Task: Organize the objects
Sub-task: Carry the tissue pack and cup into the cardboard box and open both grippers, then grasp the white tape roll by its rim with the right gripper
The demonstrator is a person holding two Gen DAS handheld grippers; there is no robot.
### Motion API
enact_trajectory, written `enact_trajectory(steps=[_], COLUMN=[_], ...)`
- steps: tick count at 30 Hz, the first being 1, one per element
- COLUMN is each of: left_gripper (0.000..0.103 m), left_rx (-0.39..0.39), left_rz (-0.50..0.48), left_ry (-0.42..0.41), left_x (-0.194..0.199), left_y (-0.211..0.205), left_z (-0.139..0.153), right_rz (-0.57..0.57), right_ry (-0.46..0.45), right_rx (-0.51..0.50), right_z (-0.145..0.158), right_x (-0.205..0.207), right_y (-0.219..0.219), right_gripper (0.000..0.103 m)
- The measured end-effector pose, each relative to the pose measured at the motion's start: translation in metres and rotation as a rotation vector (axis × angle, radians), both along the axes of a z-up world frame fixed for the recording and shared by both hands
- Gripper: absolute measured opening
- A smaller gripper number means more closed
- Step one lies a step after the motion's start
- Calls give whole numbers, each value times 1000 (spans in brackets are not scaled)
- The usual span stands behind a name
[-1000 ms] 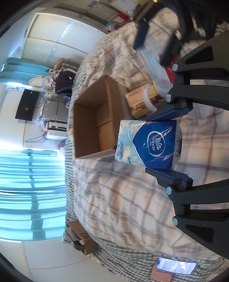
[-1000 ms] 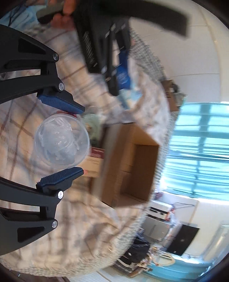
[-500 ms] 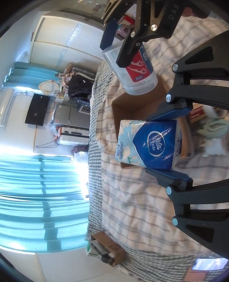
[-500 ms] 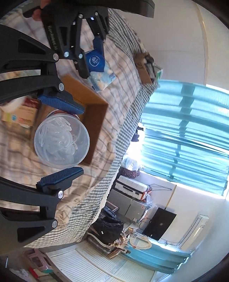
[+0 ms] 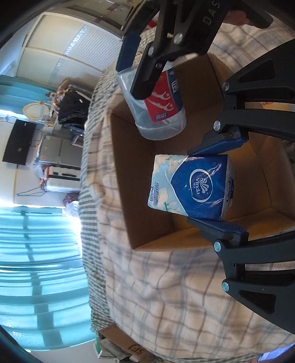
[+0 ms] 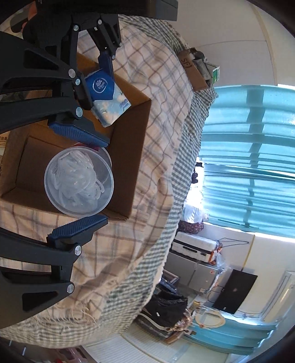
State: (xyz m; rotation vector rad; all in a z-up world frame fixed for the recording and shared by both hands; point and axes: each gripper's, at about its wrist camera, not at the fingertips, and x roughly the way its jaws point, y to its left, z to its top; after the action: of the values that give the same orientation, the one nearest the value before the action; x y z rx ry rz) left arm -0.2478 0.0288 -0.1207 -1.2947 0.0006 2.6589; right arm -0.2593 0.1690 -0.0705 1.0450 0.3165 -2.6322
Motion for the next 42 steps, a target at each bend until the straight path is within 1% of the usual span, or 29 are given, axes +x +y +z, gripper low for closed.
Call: enact_trajectory(steps=[2,3,5,6,9,11,13,17,19,21,25,27,30,31,33,35,36,37,38,39,40,41,42], left_gripper=[58,60,76,78,82,98,102,103,103,103,103,103,103,103,103,103,103,103,103,103,103,103,103], left_rx=[-8,-5,16,25,8,-17,-17,-15,-18,-23,-36,-35,-47,-49,-42,-50,-70,-81,-91,-93,-94,-98,-103], left_rz=[14,15,26,33,44,62,75,83,91,106,146,156,183,188,190,175,173,171,164,154,149,142,136], left_ry=[-5,-5,5,19,56,82,113,124,126,131,120,116,99,93,57,22,9,4,-3,-12,-16,-20,-21], left_x=[-2,-3,1,5,16,32,49,88,104,122,144,155,166,170,173,174,174,175,175,174,173,173,173], left_y=[0,-1,-6,-8,-11,-14,-18,-26,-29,-33,-37,-37,-35,-35,-34,-33,-32,-30,-29,-27,-26,-25,-23], left_z=[1,4,14,22,44,62,77,95,98,96,82,69,42,36,18,0,-7,-12,-17,-19,-21,-22,-23], right_rz=[-1,-3,-10,-9,5,16,37,43,44,46,67,68,73,75,72,69,73,79,80,81,87,98,95], right_ry=[-21,-15,14,36,87,111,135,160,166,168,136,101,5,-36,-100,-180,-215,-244,-263,-266,-272,-282,-278], right_rx=[-30,-46,-62,-68,-83,-91,-88,-74,-61,-44,-39,-30,-15,-4,21,51,61,72,94,101,101,88,89], right_z=[-2,1,15,25,54,71,89,111,114,113,94,72,26,6,-26,-62,-74,-84,-92,-95,-97,-97,-97], right_x=[1,3,11,18,40,55,77,117,135,155,184,191,191,190,187,183,181,179,177,175,173,172,172], right_y=[9,12,16,20,25,27,31,41,44,45,40,34,20,15,11,4,2,0,-4,-5,-6,-6,-5], right_gripper=[62,62,65,68,69,69,69,72,78,81,81,81,81,81,80,73,62,55,53,46,29,18,12])
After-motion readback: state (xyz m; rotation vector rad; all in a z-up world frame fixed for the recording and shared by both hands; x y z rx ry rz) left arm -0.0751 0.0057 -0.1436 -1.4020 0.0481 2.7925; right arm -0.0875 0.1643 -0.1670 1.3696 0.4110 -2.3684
